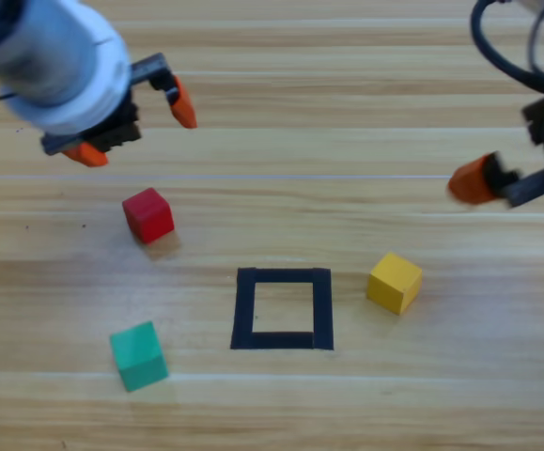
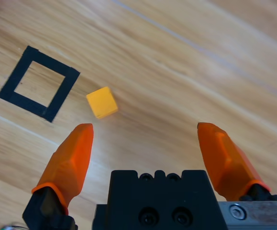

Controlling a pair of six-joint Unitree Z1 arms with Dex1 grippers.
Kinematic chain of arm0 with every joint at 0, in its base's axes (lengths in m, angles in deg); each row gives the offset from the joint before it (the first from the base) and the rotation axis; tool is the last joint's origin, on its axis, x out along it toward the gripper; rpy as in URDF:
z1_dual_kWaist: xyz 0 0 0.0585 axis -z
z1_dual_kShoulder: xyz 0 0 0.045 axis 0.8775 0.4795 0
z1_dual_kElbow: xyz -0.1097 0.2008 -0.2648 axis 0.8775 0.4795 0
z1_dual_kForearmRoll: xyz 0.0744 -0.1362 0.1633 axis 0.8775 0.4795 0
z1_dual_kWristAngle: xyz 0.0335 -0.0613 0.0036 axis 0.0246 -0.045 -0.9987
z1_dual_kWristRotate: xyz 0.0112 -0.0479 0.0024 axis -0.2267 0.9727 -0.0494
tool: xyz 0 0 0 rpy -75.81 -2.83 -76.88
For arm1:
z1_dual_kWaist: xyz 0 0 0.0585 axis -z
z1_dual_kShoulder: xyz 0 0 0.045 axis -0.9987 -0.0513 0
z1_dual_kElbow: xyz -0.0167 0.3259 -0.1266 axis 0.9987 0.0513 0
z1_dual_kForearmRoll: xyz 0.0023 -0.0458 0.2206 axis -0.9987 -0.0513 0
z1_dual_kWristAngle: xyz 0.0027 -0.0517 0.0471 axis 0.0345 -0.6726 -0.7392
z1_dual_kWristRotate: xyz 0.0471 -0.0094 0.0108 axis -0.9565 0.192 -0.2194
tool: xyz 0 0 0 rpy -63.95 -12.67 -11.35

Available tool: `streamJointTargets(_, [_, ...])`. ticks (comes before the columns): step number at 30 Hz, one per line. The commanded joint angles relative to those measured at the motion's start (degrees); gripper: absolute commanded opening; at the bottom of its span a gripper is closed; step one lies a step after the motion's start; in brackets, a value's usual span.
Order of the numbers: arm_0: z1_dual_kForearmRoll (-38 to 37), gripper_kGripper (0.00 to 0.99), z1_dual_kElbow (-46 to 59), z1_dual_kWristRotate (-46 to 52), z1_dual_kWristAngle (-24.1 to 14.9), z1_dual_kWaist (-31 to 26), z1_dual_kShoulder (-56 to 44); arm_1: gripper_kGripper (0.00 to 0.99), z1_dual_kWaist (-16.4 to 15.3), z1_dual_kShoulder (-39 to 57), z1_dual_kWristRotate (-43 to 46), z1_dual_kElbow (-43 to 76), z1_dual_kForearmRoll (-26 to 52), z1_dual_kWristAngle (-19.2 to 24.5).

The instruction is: Stack the blocks in the rectangular block: red at the bottom, yellow in the middle, green on top

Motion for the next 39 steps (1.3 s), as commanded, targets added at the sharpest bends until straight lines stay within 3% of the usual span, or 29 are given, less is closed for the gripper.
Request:
streamJointTargets(1, [12.15,0.959,-11.75,6.42,-2.09,-2.46,13.69,0.957,1.94,-13.46,-10.16,-3.75,-5.50,-1.90])
streamJointTargets(7, [25.60,0.959,-26.51,12.14,-2.00,-3.60,23.44,0.957,1.94,-22.25,-10.60,-8.93,-8.49,-3.66])
streamJointTargets(10, [28.50,0.960,-30.03,13.72,-0.33,-5.27,26.25,0.963,1.94,-23.13,-8.67,-10.16,-8.49,-4.71])
streamJointTargets(14, [28.67,0.960,-30.65,14.86,2.66,-8.08,27.40,0.977,1.94,-23.04,-4.62,-10.78,-8.49,-6.47])
streamJointTargets(19, [28.67,0.960,-30.82,16.71,4.94,-10.99,28.10,0.986,2.29,-22.78,5.22,-11.83,-8.49,-11.83])
streamJointTargets(23, [28.67,0.960,-30.91,16.71,6.44,-12.30,29.16,0.985,4.58,-23.75,11.46,-12.27,-8.49,-16.84])
streamJointTargets(27, [28.67,0.963,-31.00,16.71,7.49,-12.22,30.74,0.985,8.80,-26.56,15.15,-13.24,-8.93,-20.88])
streamJointTargets(30, [28.67,0.962,-31.52,16.09,8.37,-12.22,32.32,0.980,10.29,-29.37,16.30,-15.17,-10.25,-21.15])
streamJointTargets(39, [28.50,0.962,-33.55,15.30,8.72,-11.78,36.36,0.945,10.38,-34.21,18.40,-18.42,-11.65,-20.27])
